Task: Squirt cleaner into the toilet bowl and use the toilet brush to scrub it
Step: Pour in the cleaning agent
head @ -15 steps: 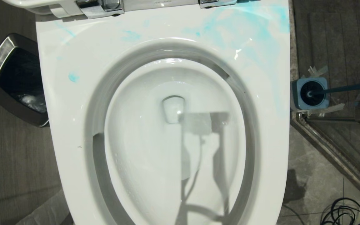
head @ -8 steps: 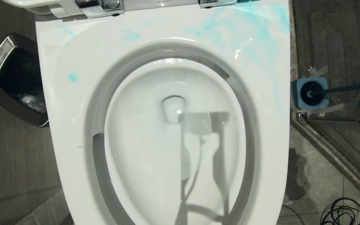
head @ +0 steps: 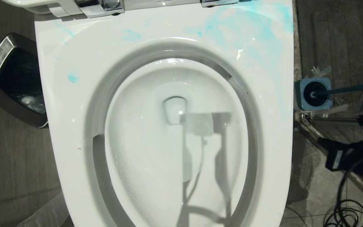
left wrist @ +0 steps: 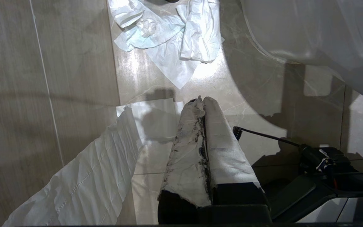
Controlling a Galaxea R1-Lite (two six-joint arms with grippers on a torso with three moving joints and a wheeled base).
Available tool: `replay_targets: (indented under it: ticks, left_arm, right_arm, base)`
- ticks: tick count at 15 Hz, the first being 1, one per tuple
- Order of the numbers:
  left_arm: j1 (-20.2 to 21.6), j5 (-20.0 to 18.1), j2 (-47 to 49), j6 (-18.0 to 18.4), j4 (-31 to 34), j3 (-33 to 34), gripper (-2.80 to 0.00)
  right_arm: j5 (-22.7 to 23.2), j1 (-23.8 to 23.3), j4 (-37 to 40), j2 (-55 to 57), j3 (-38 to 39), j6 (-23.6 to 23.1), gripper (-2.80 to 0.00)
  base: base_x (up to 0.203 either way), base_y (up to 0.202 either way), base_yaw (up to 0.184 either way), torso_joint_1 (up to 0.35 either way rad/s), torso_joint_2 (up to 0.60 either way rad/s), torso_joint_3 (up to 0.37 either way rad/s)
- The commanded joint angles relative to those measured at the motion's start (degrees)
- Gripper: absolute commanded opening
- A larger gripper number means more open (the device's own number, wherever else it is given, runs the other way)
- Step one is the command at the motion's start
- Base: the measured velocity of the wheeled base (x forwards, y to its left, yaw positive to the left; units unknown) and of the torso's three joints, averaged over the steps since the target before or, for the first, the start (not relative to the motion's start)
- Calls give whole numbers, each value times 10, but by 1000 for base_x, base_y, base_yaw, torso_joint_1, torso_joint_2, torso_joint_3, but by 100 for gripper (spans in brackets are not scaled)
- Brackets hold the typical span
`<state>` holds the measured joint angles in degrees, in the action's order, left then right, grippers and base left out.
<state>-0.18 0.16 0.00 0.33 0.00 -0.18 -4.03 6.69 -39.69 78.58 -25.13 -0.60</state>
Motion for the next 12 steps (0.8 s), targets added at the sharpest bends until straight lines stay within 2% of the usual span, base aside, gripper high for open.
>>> replay_targets:
  ticks: [1, 3, 5, 8, 11, 12]
  left_arm:
    - [0, 0, 1, 0, 0, 0, -280]
    - [0, 0, 1, 0, 0, 0, -280]
    - [0, 0, 1, 0, 0, 0, -280]
    - [0, 0, 1, 0, 0, 0, -280]
    - [0, 0, 1, 0, 0, 0, -280]
    - [0, 0, 1, 0, 0, 0, -280]
  right_arm:
    - [-33, 68, -200, 160, -22, -4, -280]
    - [-51, 89, -279, 218, -50, -42, -280]
    - [-57, 91, -358, 261, -63, -76, -280]
    - [-56, 75, -380, 288, -67, -134, -280]
    - [-51, 69, -414, 308, -69, -140, -280]
    - [-51, 70, -445, 322, -67, -138, -227]
  base:
    - [0, 0, 0, 0, 0, 0]
    - [0, 0, 0, 0, 0, 0]
    - [0, 0, 0, 0, 0, 0]
    - [0, 0, 0, 0, 0, 0]
    - [0, 0, 0, 0, 0, 0]
    - [0, 0, 0, 0, 0, 0]
